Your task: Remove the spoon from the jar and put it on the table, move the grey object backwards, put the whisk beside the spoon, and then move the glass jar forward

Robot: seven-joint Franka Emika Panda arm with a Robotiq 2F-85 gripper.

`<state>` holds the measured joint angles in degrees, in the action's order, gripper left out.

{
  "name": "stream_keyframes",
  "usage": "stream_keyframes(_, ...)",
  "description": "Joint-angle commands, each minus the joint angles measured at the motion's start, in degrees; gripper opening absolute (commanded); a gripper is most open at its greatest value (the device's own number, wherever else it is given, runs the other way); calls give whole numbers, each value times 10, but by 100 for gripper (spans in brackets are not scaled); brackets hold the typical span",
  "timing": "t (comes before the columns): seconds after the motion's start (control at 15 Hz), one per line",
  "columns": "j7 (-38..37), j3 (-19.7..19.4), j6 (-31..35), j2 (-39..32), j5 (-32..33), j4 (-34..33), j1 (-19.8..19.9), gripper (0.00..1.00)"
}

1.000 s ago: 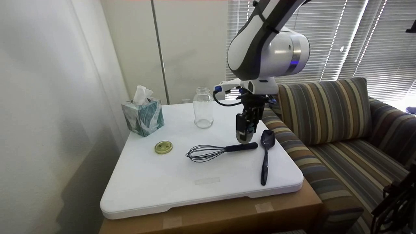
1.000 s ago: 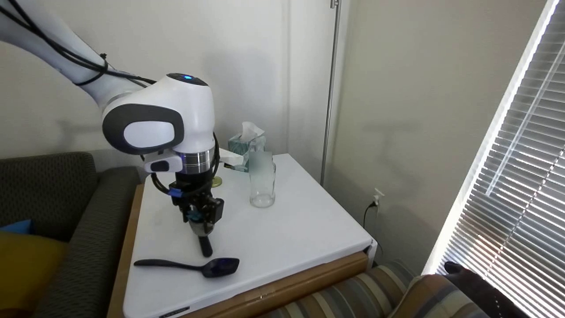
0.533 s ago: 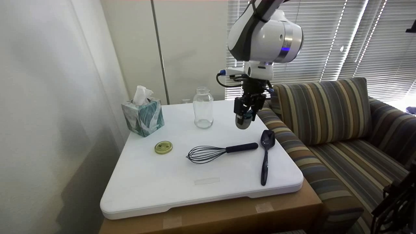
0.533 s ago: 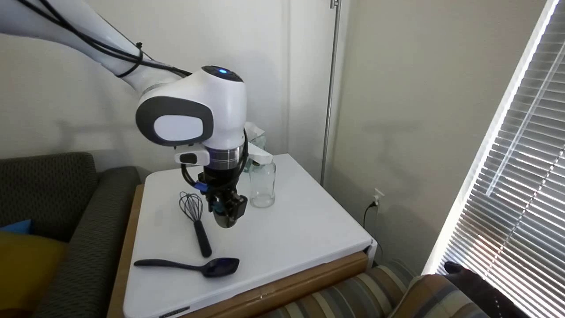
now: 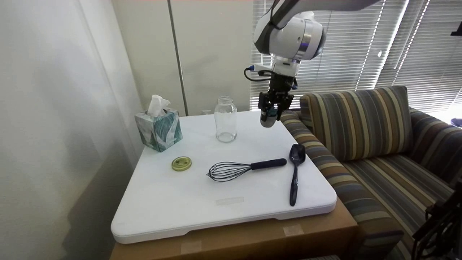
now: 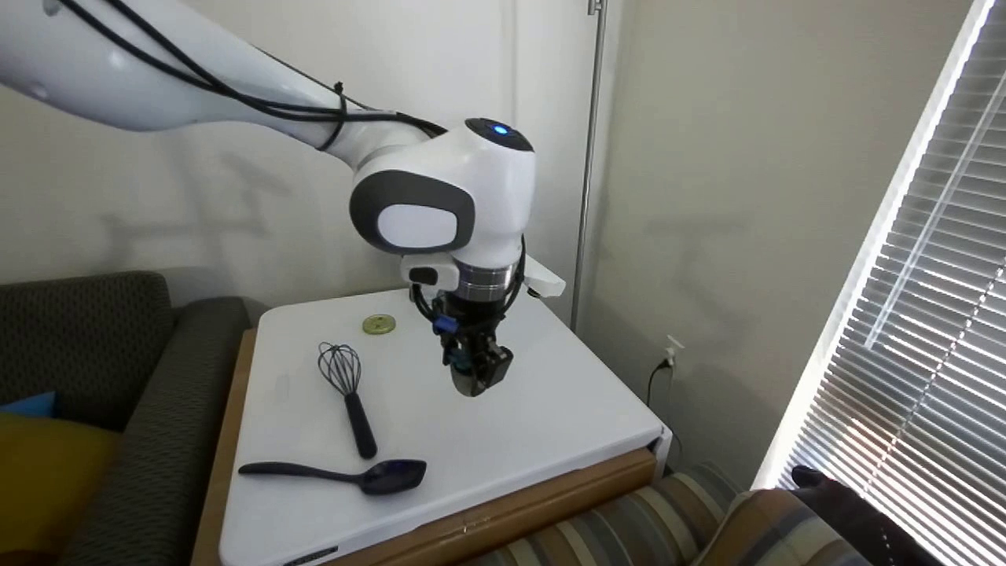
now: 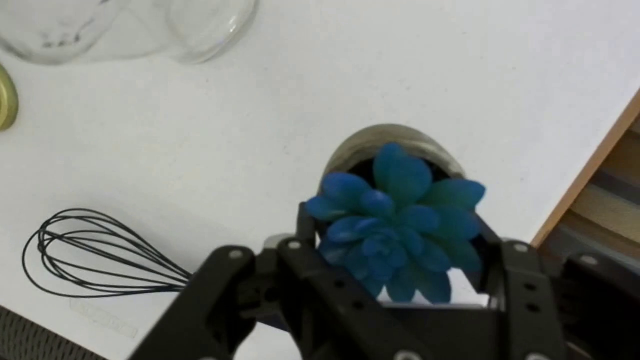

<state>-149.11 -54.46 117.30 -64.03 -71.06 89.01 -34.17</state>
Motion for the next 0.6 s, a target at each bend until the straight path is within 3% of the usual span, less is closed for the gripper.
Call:
stream_keyframes(0.0, 0, -91, -86, -111, -98, -70, 16, 42)
stream_keyframes(0.2, 0, -121, -116, -160, -142, -95, 37, 42)
stream_keyframes(0.53, 0, -114, -78, -196, -197, -120, 52, 42)
